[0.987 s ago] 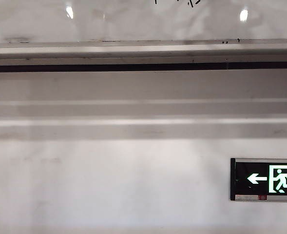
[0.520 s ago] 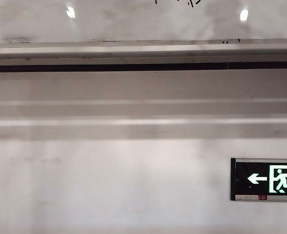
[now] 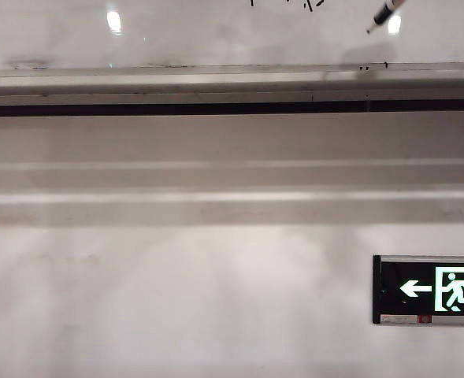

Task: Take a marker from the whiteboard tray, write "Hi!" on the whiteboard, and then put the marker back vertically into the whiteboard tray.

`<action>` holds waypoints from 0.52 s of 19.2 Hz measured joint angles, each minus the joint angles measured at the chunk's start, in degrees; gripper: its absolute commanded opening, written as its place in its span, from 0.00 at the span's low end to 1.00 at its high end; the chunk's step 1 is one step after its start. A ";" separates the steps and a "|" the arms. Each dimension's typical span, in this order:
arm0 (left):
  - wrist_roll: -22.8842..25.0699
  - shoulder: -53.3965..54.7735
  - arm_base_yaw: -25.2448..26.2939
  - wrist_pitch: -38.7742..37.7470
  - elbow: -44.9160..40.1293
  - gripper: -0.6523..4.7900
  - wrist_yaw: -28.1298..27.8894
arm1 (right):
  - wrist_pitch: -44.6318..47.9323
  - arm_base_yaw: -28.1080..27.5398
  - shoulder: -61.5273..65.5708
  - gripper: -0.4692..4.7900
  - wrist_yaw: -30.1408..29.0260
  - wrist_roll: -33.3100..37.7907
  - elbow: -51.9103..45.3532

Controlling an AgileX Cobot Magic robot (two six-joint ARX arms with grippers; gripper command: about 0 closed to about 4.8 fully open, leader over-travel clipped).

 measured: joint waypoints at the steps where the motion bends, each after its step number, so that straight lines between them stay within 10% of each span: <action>1: 0.20 -0.02 -0.02 0.37 0.00 0.11 -0.07 | 1.73 -1.29 1.66 0.08 -0.48 -0.04 0.00; 10: 0.26 -0.04 -0.04 1.33 0.00 0.11 -0.04 | 7.21 -4.90 9.62 0.08 -2.25 0.11 0.02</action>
